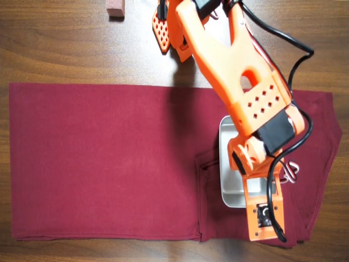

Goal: Grab the cube

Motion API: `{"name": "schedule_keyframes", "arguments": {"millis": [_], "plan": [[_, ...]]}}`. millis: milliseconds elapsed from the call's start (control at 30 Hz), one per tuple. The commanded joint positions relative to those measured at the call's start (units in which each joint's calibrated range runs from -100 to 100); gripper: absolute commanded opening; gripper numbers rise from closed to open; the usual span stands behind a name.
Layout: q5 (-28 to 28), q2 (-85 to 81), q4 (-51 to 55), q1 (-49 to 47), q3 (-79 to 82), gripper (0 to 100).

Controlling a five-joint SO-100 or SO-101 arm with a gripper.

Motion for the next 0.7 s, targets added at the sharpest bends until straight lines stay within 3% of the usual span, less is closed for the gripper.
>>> {"name": "schedule_keyframes", "arguments": {"millis": [0, 133, 267, 500, 667], "plan": [[-0.1, -0.4, -2.3, -0.2, 0.0, 9], [1.6, 0.4, -0.8, 0.7, 0.0, 25], [2.9, 0.5, -2.3, 1.8, -0.6, 32], [3.0, -1.1, -1.7, 4.3, 0.1, 39], [2.0, -1.9, -0.7, 4.8, 0.5, 39]]}}
